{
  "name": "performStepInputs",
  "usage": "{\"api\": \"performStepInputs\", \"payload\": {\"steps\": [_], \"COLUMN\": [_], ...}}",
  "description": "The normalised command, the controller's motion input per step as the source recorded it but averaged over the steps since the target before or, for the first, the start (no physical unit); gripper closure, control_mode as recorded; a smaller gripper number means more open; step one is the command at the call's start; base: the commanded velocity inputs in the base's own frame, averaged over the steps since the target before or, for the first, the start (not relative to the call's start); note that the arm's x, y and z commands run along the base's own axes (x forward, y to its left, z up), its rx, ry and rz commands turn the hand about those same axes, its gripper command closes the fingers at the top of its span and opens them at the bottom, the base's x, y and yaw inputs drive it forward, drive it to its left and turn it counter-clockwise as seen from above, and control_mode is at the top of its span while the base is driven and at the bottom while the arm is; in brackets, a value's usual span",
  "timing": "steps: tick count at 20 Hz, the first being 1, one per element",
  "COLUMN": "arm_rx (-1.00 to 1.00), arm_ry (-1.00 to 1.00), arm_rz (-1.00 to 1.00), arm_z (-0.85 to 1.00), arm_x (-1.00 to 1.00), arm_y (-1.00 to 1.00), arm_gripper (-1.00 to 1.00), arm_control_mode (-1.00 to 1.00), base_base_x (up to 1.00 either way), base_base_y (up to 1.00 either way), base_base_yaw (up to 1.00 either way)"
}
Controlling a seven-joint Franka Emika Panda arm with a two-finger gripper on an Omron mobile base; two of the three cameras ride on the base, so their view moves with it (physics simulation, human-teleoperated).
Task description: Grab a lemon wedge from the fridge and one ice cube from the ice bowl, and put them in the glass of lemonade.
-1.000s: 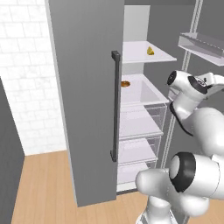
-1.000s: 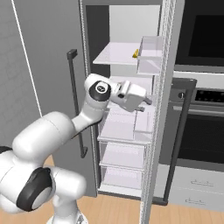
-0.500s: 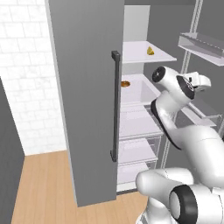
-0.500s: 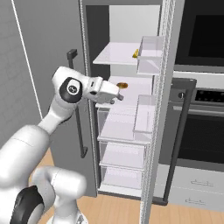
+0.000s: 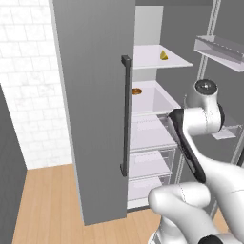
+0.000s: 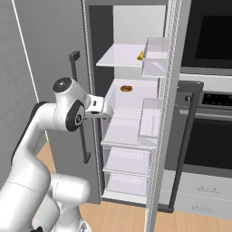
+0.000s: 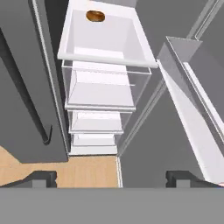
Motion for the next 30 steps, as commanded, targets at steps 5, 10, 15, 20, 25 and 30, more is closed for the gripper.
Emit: {"api": "performStepInputs", "payload": {"steps": [5, 10, 15, 20, 25, 30], "arm_rx": [0.09, 0.0, 0.0, 0.0, 0.0, -0.01], "arm_ry": [0.07, 0.27, 0.05, 0.03, 0.0, 0.0], "arm_rz": [0.17, 0.0, 0.0, -0.01, 0.0, -0.01], "arm_z": [0.54, 0.89, 0.13, 0.0, 0.0, -0.26], "arm_x": [-0.77, -0.98, -0.8, -0.01, 0.0, 0.0], "arm_y": [0.14, 0.11, 0.01, 0.14, 0.09, -0.12], "arm_gripper": [-1.0, -1.0, -1.0, -1.0, -1.0, -1.0], "arm_control_mode": [-1.0, -1.0, -1.0, -1.0, -1.0, -1.0], "base_base_x": [0.0, 0.0, 0.0, 0.0, 0.0, 0.0], "base_base_y": [0.0, 0.0, 0.0, 0.0, 0.0, 0.0], "base_base_yaw": [0.0, 0.0, 0.0, 0.0, 0.0, 0.0]}}
